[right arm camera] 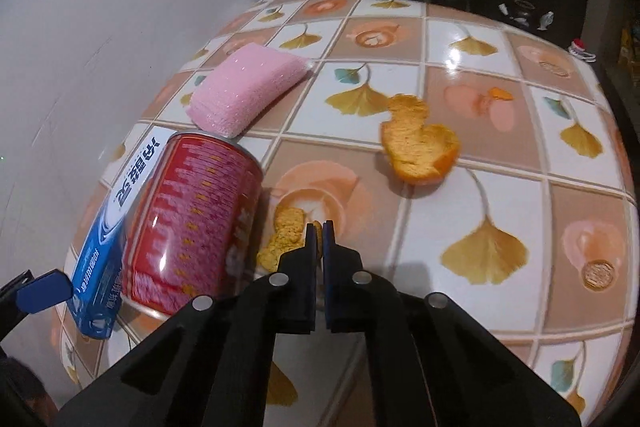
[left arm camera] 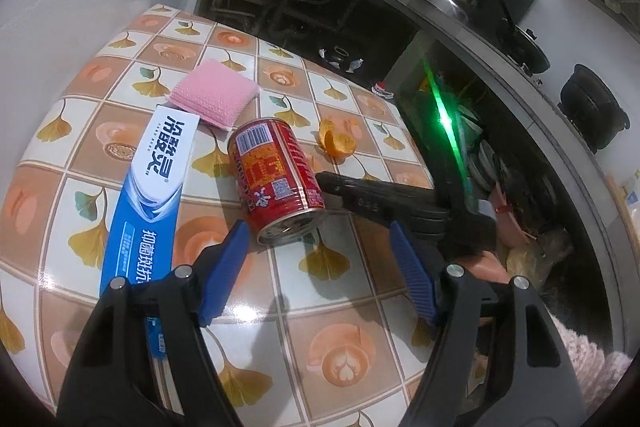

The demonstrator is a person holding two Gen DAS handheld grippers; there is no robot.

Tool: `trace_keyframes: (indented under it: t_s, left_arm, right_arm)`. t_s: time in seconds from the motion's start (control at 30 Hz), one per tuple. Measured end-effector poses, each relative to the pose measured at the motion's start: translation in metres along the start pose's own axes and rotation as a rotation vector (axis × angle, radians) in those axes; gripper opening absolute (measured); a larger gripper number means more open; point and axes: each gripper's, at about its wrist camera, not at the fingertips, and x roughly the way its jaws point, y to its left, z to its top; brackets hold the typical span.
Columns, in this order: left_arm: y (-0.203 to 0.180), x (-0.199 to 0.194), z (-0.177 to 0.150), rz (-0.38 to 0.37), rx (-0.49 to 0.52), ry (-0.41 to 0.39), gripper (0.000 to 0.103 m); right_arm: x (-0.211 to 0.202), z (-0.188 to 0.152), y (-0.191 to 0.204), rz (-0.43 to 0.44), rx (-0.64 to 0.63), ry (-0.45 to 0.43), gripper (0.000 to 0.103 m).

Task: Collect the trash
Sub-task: 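Reach both grippers toward the red can and blue toothpaste box, then grasp the orange peel with the right gripper while the left gripper grasps the red can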

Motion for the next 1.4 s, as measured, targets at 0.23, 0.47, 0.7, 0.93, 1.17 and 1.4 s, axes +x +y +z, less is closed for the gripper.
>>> trace_keyframes:
  t_s: [0.23, 0.47, 0.7, 0.93, 1.17, 1.4]
  left_arm:
    - [0.001, 0.006, 0.001, -0.002, -0.005, 0.009, 0.067]
    - [-0.001, 0.016, 0.003, 0.005, -0.012, 0.028, 0.067]
    - [-0.002, 0.029, 0.009, 0.025, -0.029, 0.053, 0.067]
    - [-0.001, 0.046, 0.018, 0.091, -0.053, 0.061, 0.068]
    - [0.001, 0.067, 0.028, 0.171, -0.085, 0.064, 0.069]
    - [0.000, 0.083, 0.033, 0.246, -0.084, 0.103, 0.068]
  right_arm:
    - [-0.044, 0.010, -0.015, -0.013, 0.033, -0.101, 0.003]
    - [-0.065, 0.050, -0.034, 0.018, 0.109, -0.205, 0.003]
    - [-0.010, 0.056, -0.059, 0.018, 0.167, -0.049, 0.004]
    - [-0.016, 0.039, -0.101, 0.146, 0.365, -0.072, 0.034]
    - [0.009, 0.039, -0.105, 0.210, 0.436, 0.043, 0.034]
    - [0.021, 0.046, -0.087, 0.172, 0.390, 0.068, 0.020]
